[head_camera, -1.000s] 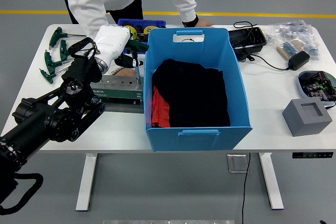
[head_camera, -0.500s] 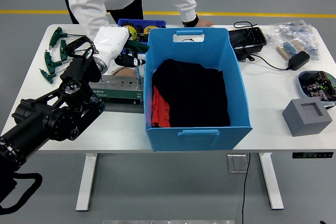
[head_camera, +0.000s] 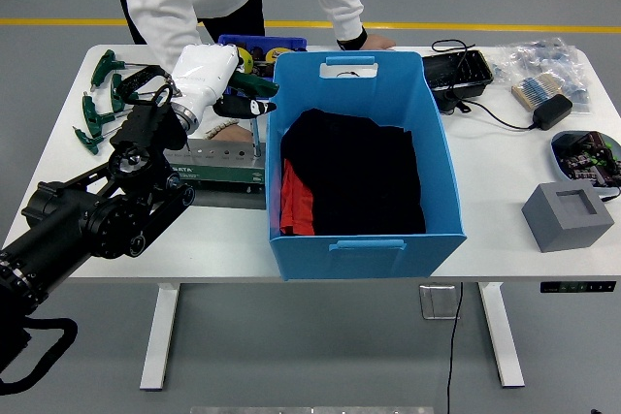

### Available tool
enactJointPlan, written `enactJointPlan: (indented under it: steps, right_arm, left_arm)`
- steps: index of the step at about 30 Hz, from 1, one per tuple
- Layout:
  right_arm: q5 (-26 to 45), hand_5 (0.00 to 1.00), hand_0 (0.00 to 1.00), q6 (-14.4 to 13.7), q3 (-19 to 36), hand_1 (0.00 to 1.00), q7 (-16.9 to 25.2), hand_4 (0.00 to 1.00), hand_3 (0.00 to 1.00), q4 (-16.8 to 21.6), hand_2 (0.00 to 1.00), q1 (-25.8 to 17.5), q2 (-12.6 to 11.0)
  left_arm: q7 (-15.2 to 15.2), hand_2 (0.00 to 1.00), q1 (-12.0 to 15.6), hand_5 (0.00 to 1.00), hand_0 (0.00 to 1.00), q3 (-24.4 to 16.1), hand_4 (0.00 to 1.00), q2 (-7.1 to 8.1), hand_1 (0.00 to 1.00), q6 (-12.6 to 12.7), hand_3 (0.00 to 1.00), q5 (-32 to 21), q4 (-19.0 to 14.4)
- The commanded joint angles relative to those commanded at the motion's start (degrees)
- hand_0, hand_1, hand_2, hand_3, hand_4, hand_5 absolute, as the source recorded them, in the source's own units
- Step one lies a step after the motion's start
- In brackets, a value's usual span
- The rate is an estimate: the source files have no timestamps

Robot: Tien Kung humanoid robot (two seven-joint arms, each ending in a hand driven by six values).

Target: Lift tool from toolbox,place it in box,lift tool from toolbox,place it in box

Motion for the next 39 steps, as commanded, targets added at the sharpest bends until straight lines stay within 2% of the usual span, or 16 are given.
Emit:
enactJointPlan:
  steps: [1, 2, 7, 8, 13, 14, 25, 26, 32, 39]
  right_arm:
    - [-0.1, 0.697, 0.684, 0.0, 0.0, 0.665, 0.0, 0.774, 0.571, 0.0, 0.725, 0.0, 0.0]
    - [-0.1, 0.697, 0.685, 0.0, 0.1, 0.665, 0.0, 0.775, 0.571, 0.0, 0.724, -0.1, 0.0]
    - [-0.2, 0.697, 0.685, 0.0, 0.1, 0.665, -0.1, 0.775, 0.571, 0.0, 0.724, -0.3, 0.0]
    - [-0.2, 0.697, 0.684, 0.0, 0.2, 0.665, -0.1, 0.775, 0.571, 0.0, 0.725, -0.3, 0.0]
    - [-0.3, 0.697, 0.684, 0.0, 0.3, 0.665, -0.1, 0.775, 0.571, 0.0, 0.725, -0.4, 0.1]
    - [-0.4, 0.697, 0.685, 0.0, 0.3, 0.665, -0.1, 0.775, 0.571, 0.0, 0.725, -0.5, 0.1]
    - [-0.4, 0.697, 0.685, -0.1, 0.4, 0.665, -0.2, 0.775, 0.571, 0.0, 0.725, -0.5, 0.2]
    - [-0.3, 0.697, 0.684, -0.1, 0.3, 0.666, -0.2, 0.775, 0.572, 0.0, 0.725, -0.5, 0.2]
    - [-0.3, 0.698, 0.685, 0.0, 0.3, 0.666, -0.2, 0.774, 0.571, 0.0, 0.724, -0.4, 0.2]
    - [-0.2, 0.698, 0.683, 0.0, 0.3, 0.667, -0.1, 0.774, 0.571, 0.0, 0.724, -0.3, 0.1]
  left_arm:
    - [-0.1, 0.06, 0.0, 0.63, 0.238, 0.1, 0.998, 0.03, 0.052, 0.1, 0.049, 0.0, 0.0]
    - [-0.2, 0.047, 0.0, 0.634, 0.226, 0.2, 0.83, 0.07, 0.043, 0.2, 0.039, -0.1, -0.1]
    - [-0.4, 0.047, -0.5, 0.634, 0.226, 1.5, 0.83, 0.5, 0.043, 0.7, 0.039, -0.3, -0.6]
    - [-0.4, 0.045, -0.6, 0.622, 0.229, 1.8, 0.745, 0.6, 0.041, 0.8, 0.036, -0.4, -0.7]
    - [-0.8, 0.045, -1.8, 0.622, 0.229, 4.5, 0.745, 1.53, 0.041, 1.4, 0.036, -1.1, -1.3]
    - [-0.9, 0.045, -2.1, 0.57, 0.228, 5.1, 0.67, 1.78, 0.043, 1.5, 0.037, -1.3, -1.4]
    - [-2.3, 0.045, -5.8, 0.541, 0.226, 10.1, 0.648, 4.84, 0.043, 1.7, 0.039, -2.9, -2.9]
    - [-2.4, 0.045, -6.1, 0.502, 0.225, 10.3, 0.621, 5.12, 0.043, 1.6, 0.039, -2.9, -3.1]
    - [-3.1, 0.045, -7.7, 0.489, 0.223, 11.0, 0.613, 6.45, 0.042, 1.6, 0.039, -3.0, -3.9]
    - [-3.5, 0.052, -8.9, 0.479, 0.222, 10.8, 0.609, 7.19, 0.043, 1.6, 0.044, -2.7, -3.7]
